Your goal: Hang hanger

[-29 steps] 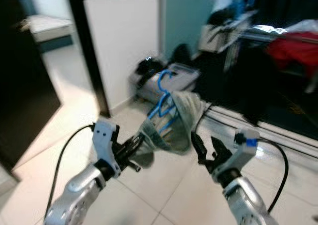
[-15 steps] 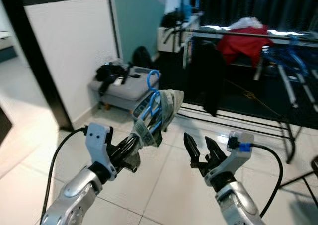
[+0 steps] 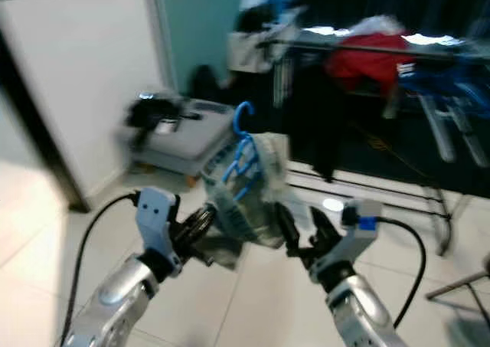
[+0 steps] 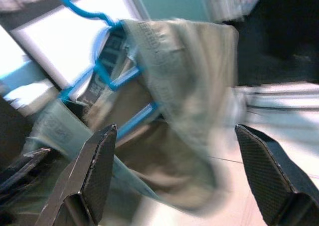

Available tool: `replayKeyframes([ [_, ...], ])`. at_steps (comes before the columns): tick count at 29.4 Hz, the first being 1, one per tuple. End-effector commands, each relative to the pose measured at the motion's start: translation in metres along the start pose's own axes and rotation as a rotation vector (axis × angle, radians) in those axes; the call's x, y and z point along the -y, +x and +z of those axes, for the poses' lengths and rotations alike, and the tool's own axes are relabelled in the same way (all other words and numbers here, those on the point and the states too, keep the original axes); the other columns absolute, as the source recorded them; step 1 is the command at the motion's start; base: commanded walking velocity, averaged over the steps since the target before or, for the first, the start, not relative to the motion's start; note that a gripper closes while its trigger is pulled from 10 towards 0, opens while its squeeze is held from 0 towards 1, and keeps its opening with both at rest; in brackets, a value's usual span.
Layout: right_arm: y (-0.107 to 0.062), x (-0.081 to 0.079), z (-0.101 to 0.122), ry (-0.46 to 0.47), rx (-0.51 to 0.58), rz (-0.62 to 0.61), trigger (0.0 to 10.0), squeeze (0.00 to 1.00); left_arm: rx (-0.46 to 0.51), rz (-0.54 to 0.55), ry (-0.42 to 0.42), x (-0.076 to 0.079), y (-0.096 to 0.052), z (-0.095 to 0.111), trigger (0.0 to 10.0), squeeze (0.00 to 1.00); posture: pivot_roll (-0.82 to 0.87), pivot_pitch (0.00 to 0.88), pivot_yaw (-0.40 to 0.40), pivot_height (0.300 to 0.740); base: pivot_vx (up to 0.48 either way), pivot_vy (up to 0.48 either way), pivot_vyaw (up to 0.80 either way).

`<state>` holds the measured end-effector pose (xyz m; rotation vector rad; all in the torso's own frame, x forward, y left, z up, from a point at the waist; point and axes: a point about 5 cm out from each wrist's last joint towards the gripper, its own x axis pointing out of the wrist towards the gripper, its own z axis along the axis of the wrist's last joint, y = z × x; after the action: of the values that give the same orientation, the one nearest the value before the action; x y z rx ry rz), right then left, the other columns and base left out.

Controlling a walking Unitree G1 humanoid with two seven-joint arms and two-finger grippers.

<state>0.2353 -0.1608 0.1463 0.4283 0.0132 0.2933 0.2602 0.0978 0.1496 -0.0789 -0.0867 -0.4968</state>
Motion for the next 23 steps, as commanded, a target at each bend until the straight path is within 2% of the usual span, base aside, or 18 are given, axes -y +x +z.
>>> replayKeyframes([
  [1, -0.001, 0.002, 0.002, -0.012, 0.001, -0.012, 10.0, 0.0, 0.039, -0.043, 0.016, 0.011, 0.009, 0.009, 10.0, 0.0, -0.13, 0.0, 0.019, 0.74, 0.48, 0.0, -0.8],
  [14, 0.001, 0.002, 0.0, -0.014, -0.007, -0.012, 10.0, 0.0, 0.052, -0.092, 0.029, 0.021, 0.02, 0.017, 10.0, 0.0, -0.13, 0.0, 0.022, 0.74, 0.48, 0.0, -0.8],
  [23, 0.002, 0.001, 0.0, -0.008, 0.004, -0.002, 10.0, 0.0, 0.062, -0.13, -0.046, 0.038, 0.029, 0.024, 10.0, 0.0, -0.14, 0.0, 0.028, 0.74, 0.48, 0.0, -0.68],
])
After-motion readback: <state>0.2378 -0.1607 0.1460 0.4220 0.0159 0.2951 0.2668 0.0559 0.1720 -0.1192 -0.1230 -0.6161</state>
